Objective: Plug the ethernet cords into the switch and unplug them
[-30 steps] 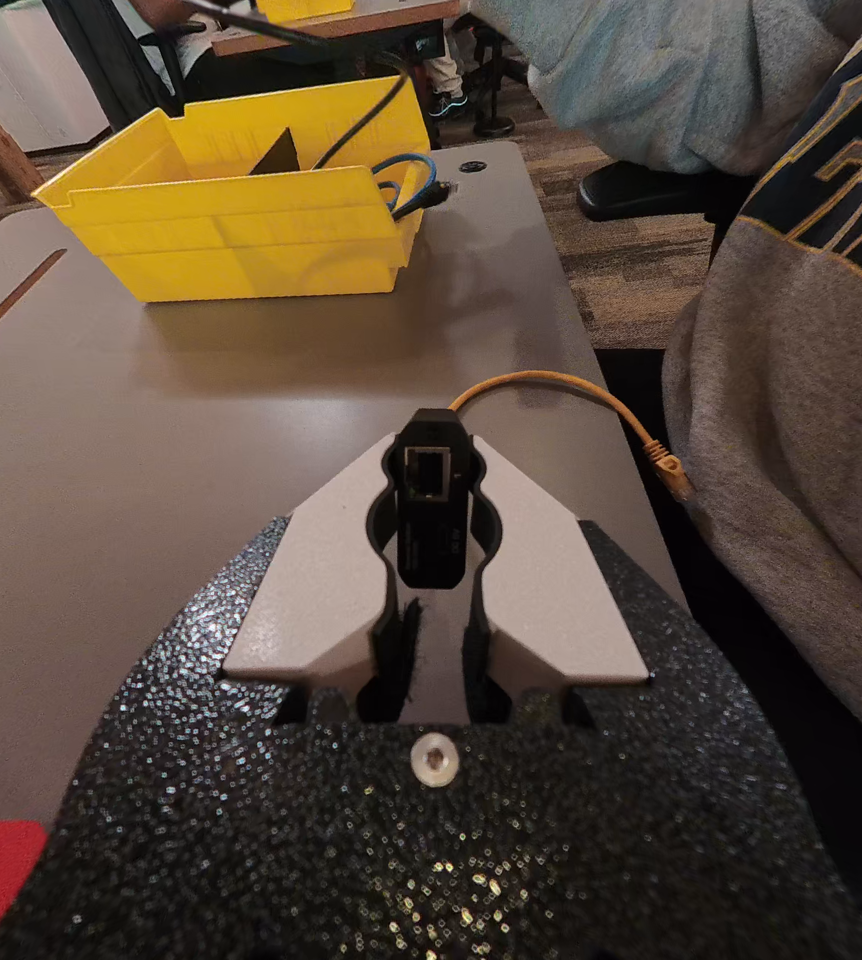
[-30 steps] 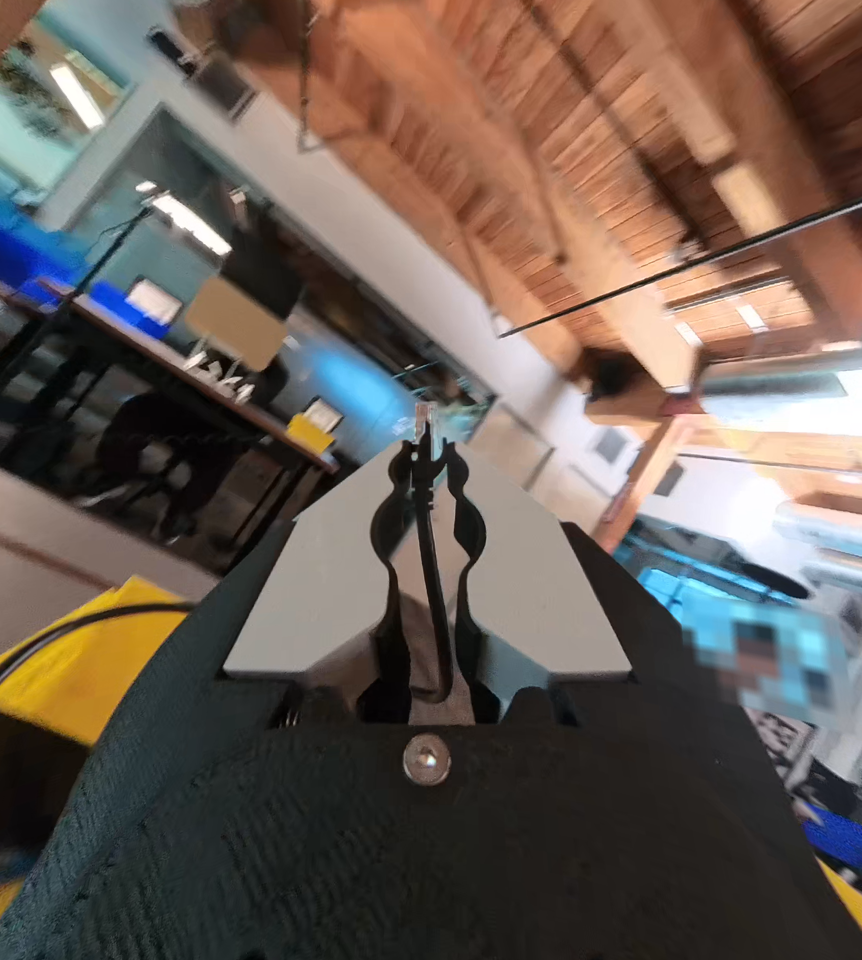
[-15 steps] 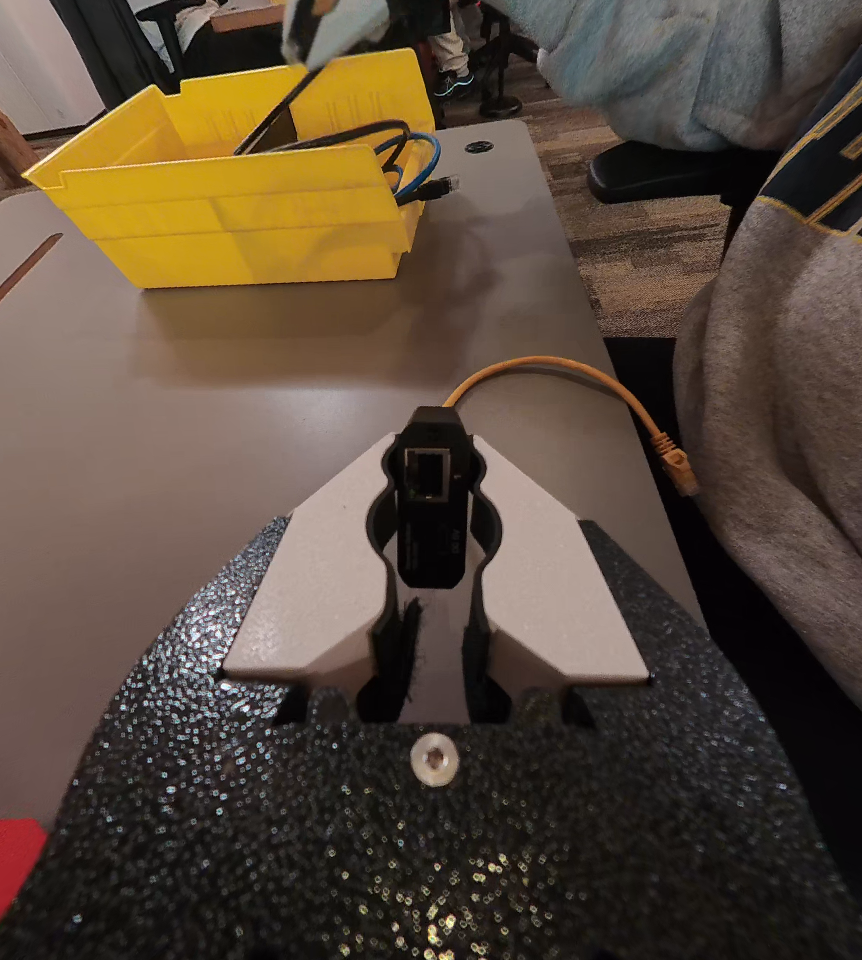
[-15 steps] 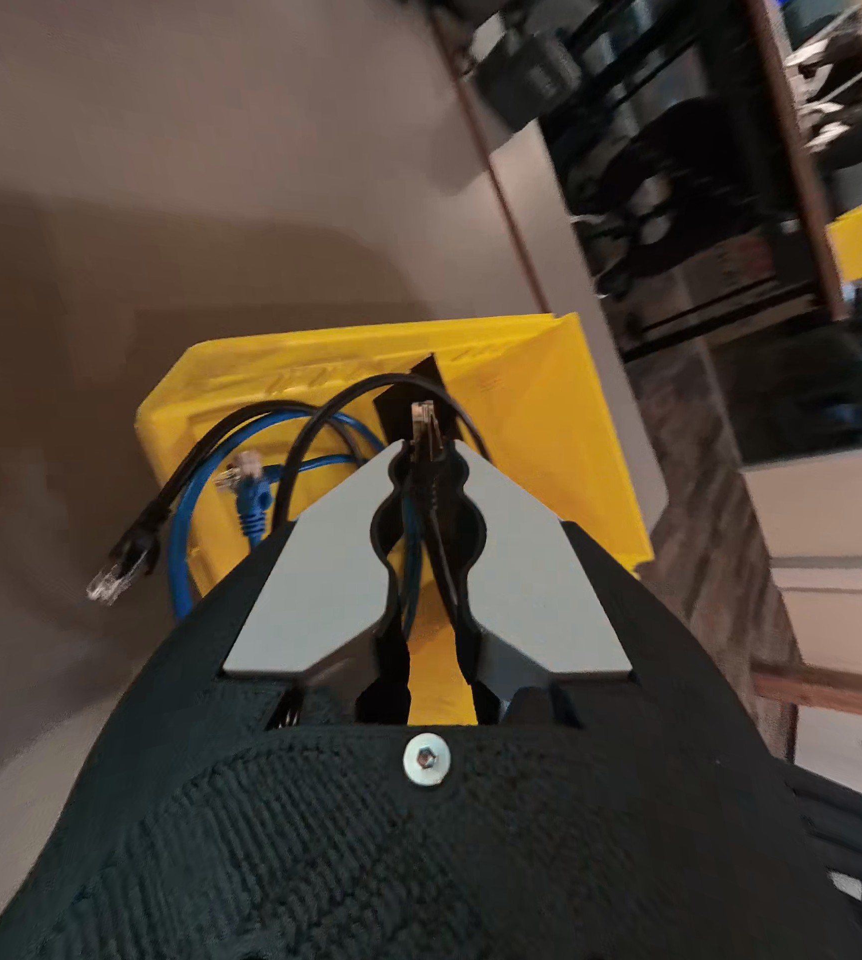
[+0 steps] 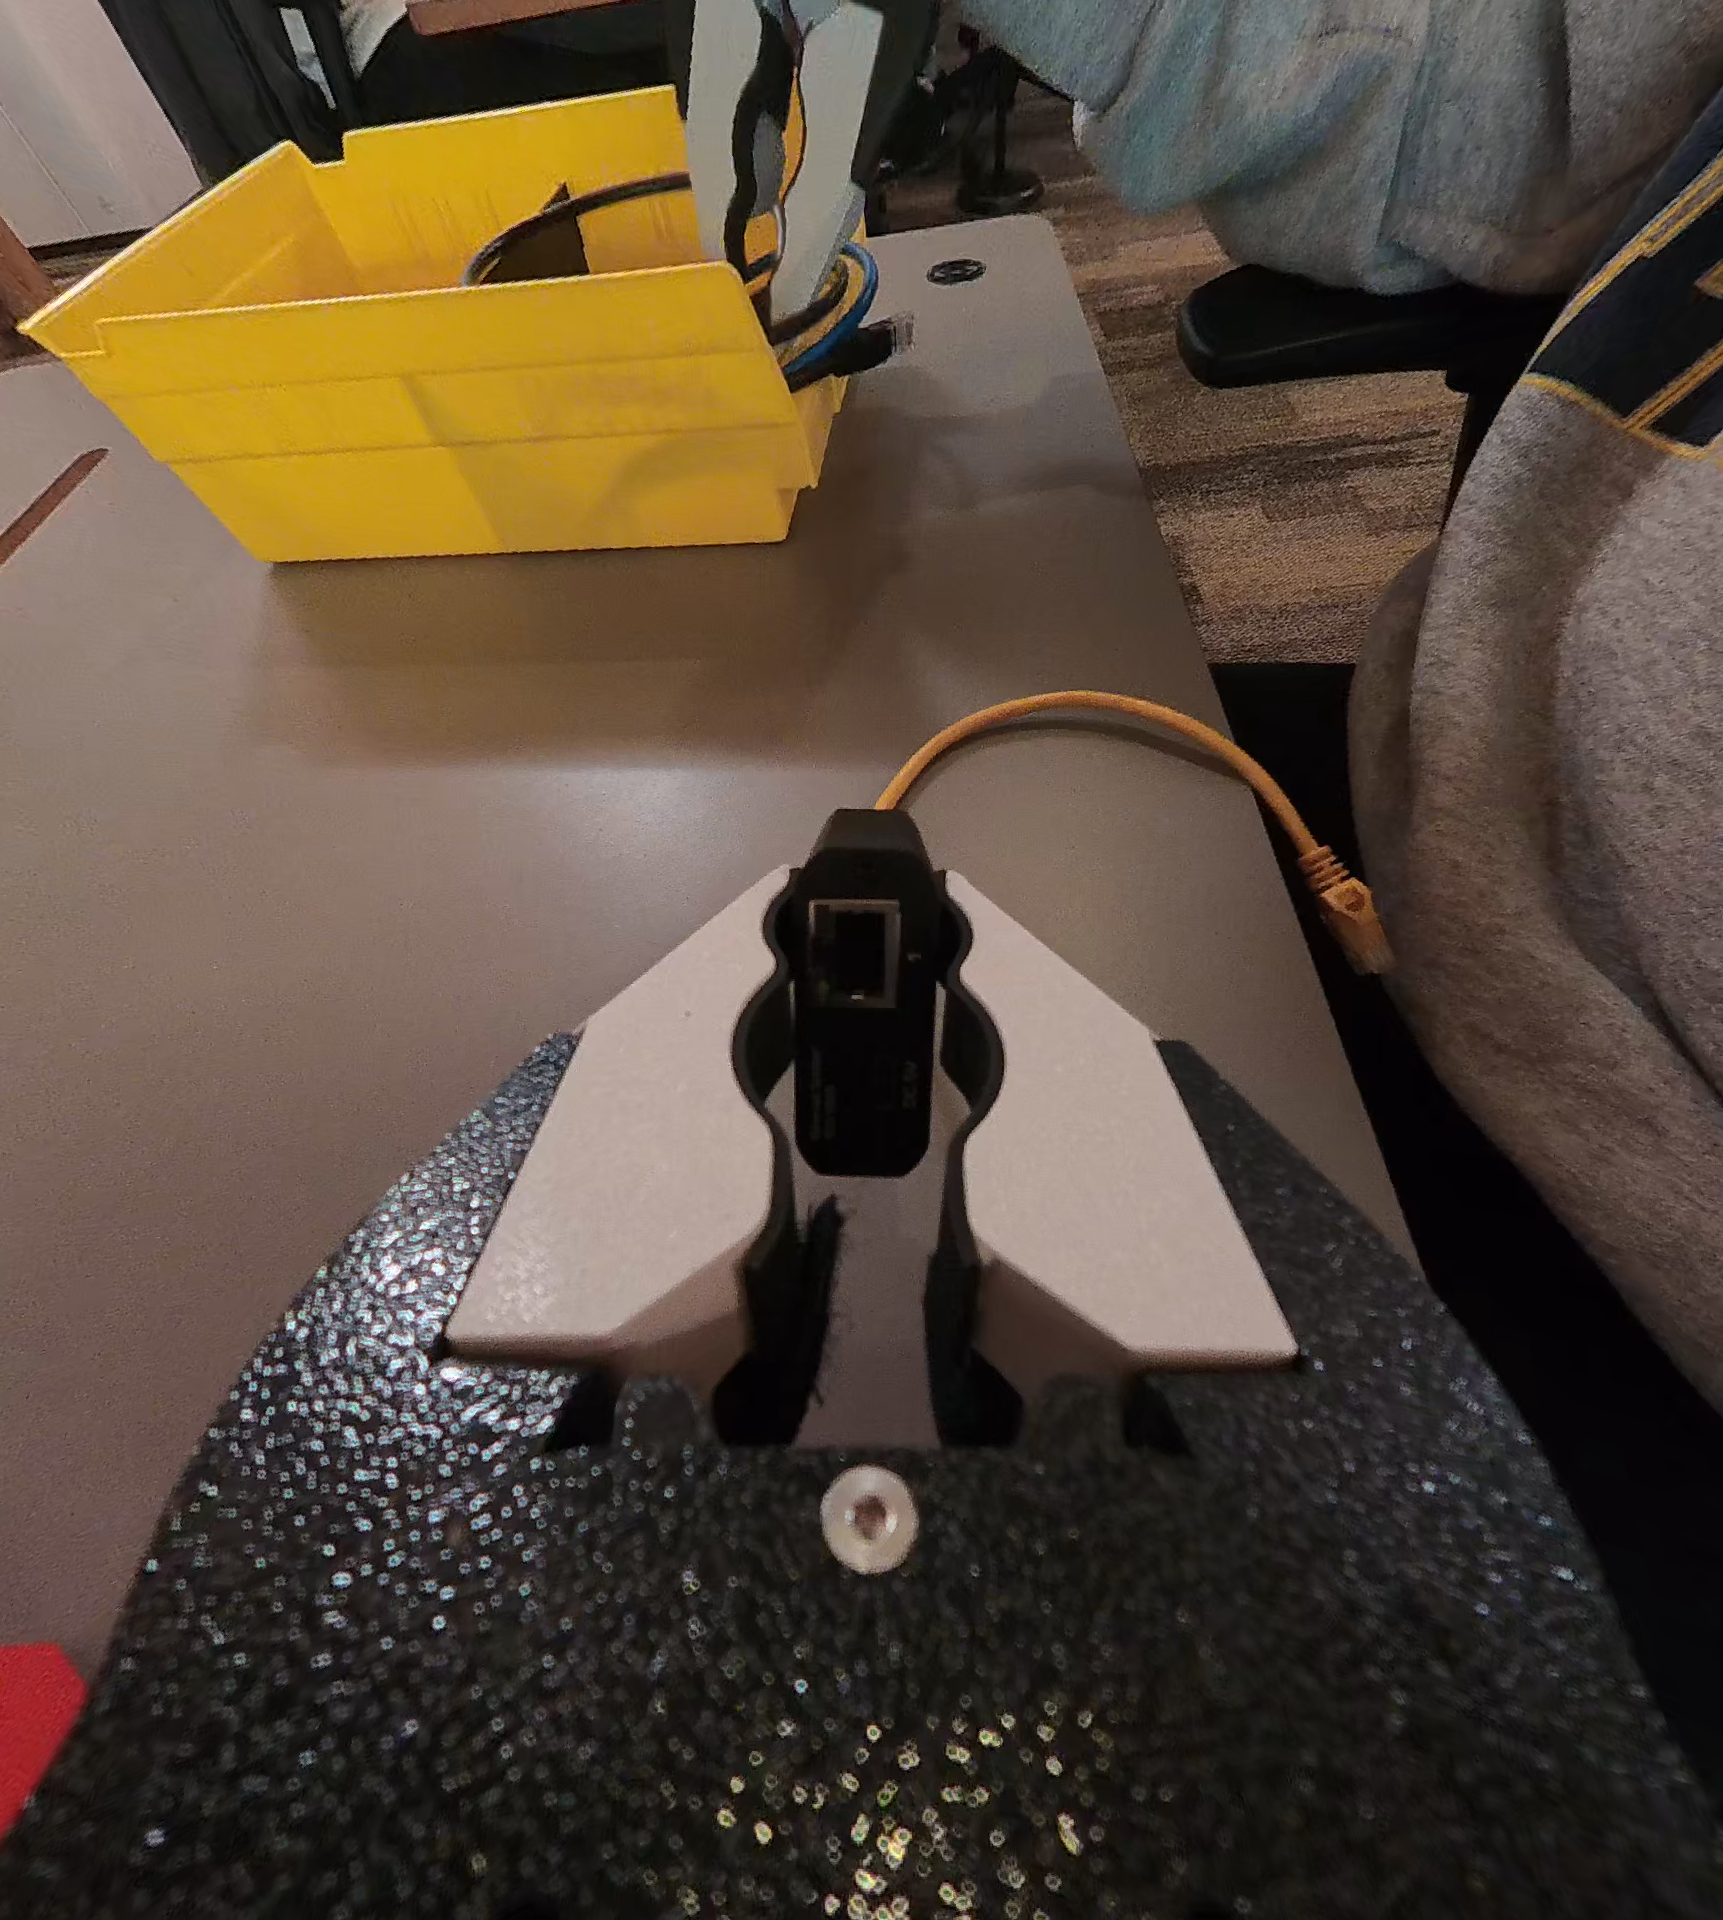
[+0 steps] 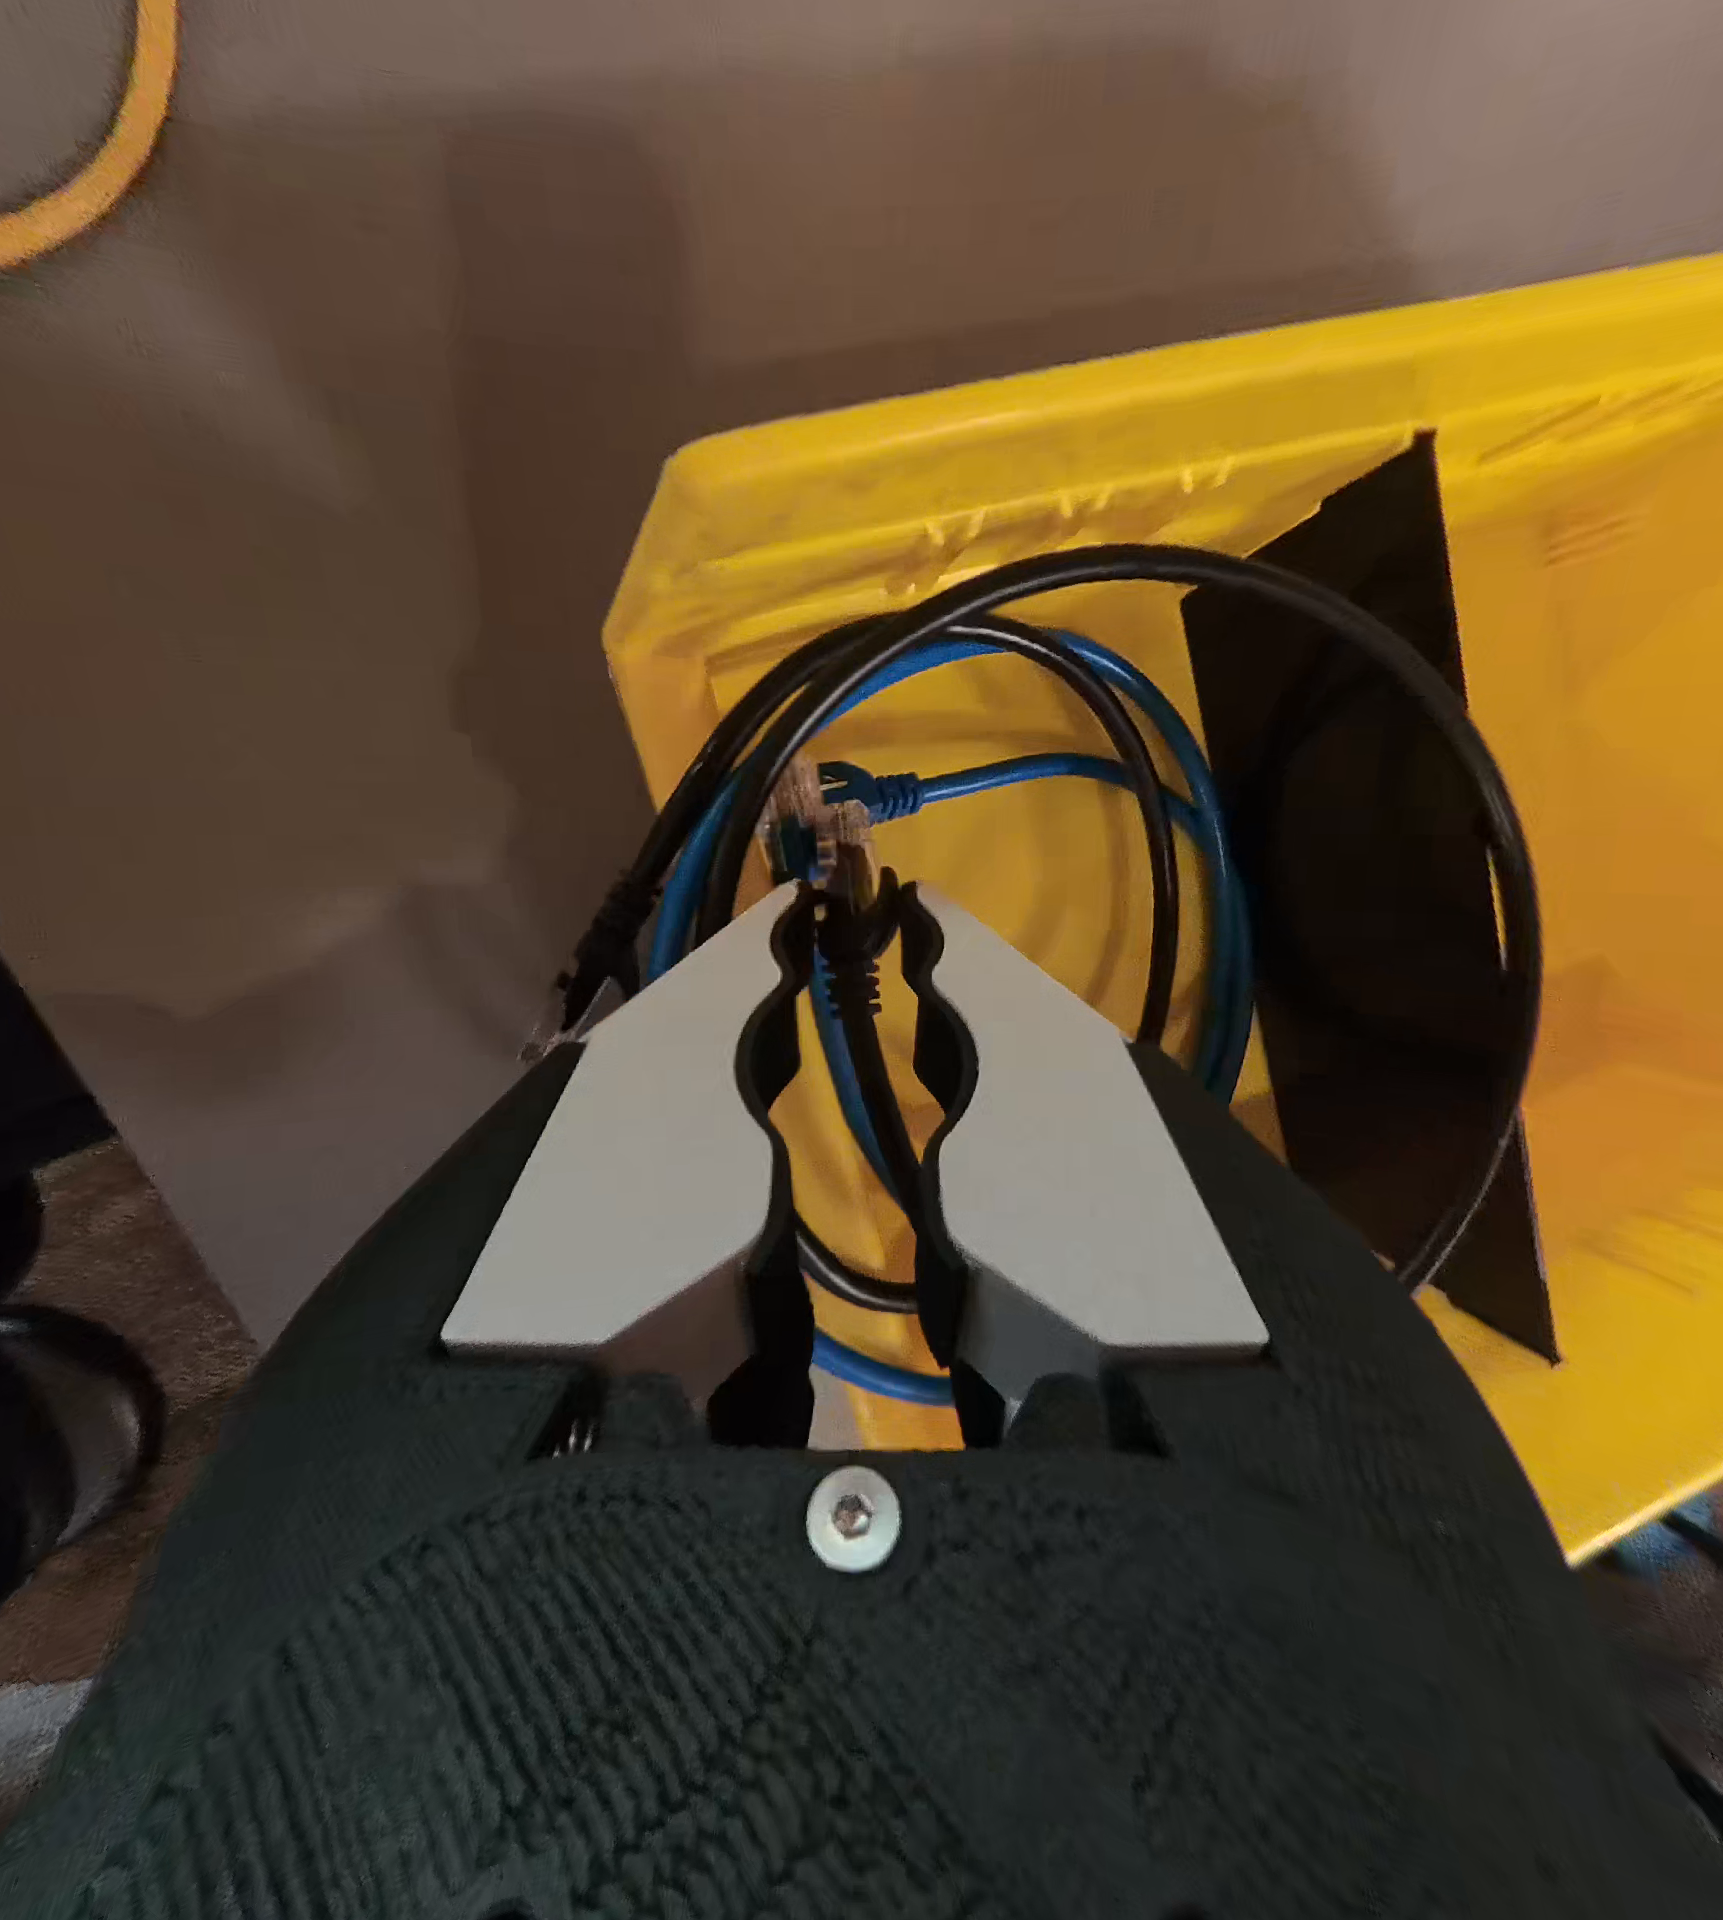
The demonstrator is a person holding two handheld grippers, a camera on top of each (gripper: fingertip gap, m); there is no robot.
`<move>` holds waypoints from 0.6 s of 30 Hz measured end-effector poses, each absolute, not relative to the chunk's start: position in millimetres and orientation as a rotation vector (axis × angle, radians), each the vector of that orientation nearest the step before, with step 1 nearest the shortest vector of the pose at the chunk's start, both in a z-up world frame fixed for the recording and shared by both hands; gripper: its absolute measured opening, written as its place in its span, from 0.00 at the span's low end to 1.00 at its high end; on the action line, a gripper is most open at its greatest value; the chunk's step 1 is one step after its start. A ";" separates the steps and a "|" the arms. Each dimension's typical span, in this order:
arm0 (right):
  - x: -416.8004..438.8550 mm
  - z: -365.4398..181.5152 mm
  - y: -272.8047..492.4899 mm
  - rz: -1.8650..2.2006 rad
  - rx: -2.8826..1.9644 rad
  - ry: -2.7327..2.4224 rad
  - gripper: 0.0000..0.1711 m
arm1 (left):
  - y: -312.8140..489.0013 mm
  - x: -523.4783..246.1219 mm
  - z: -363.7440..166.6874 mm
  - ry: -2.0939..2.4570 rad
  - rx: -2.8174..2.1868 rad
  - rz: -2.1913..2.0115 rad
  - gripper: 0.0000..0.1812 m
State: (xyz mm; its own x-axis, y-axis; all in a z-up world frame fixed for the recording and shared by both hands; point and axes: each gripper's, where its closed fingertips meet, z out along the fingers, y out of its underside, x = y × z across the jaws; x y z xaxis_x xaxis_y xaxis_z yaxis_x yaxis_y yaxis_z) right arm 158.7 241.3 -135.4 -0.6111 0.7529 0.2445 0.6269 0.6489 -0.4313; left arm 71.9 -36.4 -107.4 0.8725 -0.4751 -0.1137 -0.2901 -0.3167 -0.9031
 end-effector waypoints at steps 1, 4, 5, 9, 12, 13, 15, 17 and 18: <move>160.1 -134.4 241.7 0.439 -1.111 -2.463 0.09 | -36.2 72.0 -107.6 0.566 -1.922 -0.206 0.11; 159.7 -126.1 246.1 0.460 -1.177 -2.415 0.12 | -35.7 72.4 -108.3 0.570 -1.925 -0.202 0.11; 158.6 -121.7 249.1 0.454 -1.190 -2.387 0.16 | -35.6 72.4 -108.5 0.570 -1.927 -0.201 0.11; 160.8 -106.1 256.9 0.423 -1.209 -2.320 0.26 | -35.0 72.4 -109.9 0.570 -1.931 -0.201 0.12; 165.3 -97.2 270.2 0.311 -1.227 -2.272 0.29 | -34.1 72.5 -110.3 0.571 -1.932 -0.195 0.11; 167.4 -94.0 276.2 0.251 -1.233 -2.252 0.29 | -33.7 72.6 -110.4 0.573 -1.932 -0.190 0.11; 172.8 -87.0 291.3 0.091 -1.240 -2.207 0.29 | -33.0 72.9 -110.5 0.577 -1.933 -0.181 0.11; 180.8 -79.9 308.0 -0.109 -1.240 -2.163 0.29 | -32.5 73.1 -111.3 0.580 -1.937 -0.177 0.11; 184.0 -77.7 311.4 -0.173 -1.231 -2.158 0.29 | -32.4 73.2 -111.7 0.580 -1.938 -0.176 0.11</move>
